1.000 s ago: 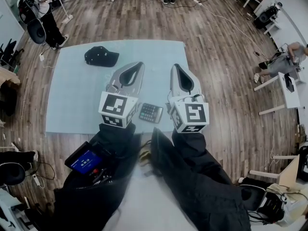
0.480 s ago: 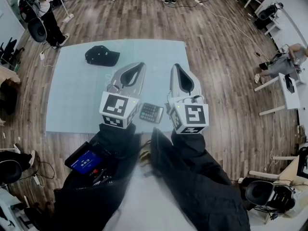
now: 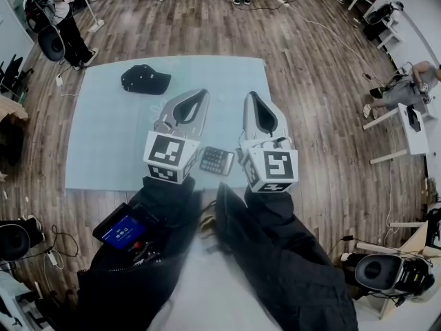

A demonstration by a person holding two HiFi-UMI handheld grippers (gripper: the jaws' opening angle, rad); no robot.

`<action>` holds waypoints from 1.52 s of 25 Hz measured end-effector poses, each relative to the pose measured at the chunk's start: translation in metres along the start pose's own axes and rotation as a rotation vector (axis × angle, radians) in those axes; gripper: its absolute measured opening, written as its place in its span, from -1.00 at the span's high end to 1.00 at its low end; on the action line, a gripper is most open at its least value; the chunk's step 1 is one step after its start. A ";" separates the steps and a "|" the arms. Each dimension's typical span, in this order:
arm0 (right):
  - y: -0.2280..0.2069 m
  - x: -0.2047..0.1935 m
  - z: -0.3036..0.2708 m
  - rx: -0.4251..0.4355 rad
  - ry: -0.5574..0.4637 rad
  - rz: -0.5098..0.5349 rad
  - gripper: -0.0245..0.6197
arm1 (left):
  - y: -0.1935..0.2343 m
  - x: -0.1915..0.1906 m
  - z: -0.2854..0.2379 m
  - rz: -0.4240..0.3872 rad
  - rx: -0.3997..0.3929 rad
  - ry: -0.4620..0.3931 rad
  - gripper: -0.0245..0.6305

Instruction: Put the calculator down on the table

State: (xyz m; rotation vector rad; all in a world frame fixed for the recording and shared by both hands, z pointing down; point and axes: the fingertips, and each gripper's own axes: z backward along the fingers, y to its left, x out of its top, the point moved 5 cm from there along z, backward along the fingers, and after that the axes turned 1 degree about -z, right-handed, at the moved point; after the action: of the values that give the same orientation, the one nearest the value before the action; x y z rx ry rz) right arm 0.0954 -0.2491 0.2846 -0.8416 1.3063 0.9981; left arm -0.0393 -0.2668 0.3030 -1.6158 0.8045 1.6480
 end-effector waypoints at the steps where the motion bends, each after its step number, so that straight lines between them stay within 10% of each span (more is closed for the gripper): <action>1: 0.000 0.001 0.000 -0.001 0.000 0.002 0.94 | 0.000 0.000 0.000 0.001 -0.001 0.001 0.93; 38: -0.002 0.003 0.002 0.002 -0.008 0.004 0.93 | -0.004 0.002 -0.004 0.004 -0.016 0.016 0.93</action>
State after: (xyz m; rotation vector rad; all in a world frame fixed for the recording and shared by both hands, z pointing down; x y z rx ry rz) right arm 0.0977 -0.2476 0.2815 -0.8333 1.3027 1.0020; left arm -0.0335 -0.2676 0.3013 -1.6413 0.8050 1.6499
